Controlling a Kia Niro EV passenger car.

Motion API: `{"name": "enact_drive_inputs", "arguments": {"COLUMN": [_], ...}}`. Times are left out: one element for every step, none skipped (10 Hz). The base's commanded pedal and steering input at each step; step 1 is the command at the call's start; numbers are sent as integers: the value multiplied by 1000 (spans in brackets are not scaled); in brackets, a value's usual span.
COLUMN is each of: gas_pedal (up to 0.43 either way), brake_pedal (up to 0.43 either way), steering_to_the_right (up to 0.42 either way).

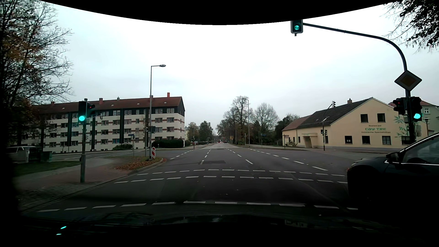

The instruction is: Follow the waypoints while adhering to traffic rules and regulations

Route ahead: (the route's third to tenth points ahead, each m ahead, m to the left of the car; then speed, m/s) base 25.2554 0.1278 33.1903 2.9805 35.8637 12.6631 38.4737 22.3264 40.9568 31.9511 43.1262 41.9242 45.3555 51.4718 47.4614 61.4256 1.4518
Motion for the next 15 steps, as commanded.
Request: {"name": "enact_drive_inputs", "arguments": {"gas_pedal": [358, 358, 370, 370, 370, 370, 370, 370, 370, 370, 370, 350, 339, 339, 331], "brake_pedal": [0, 0, 0, 0, 0, 0, 0, 0, 0, 0, 0, 0, 0, 0, 0], "steering_to_the_right": [-4, -4, -4, -4, -4, -5, -8, -13, -19, -24, -27, -33, -34, -35, -35]}}
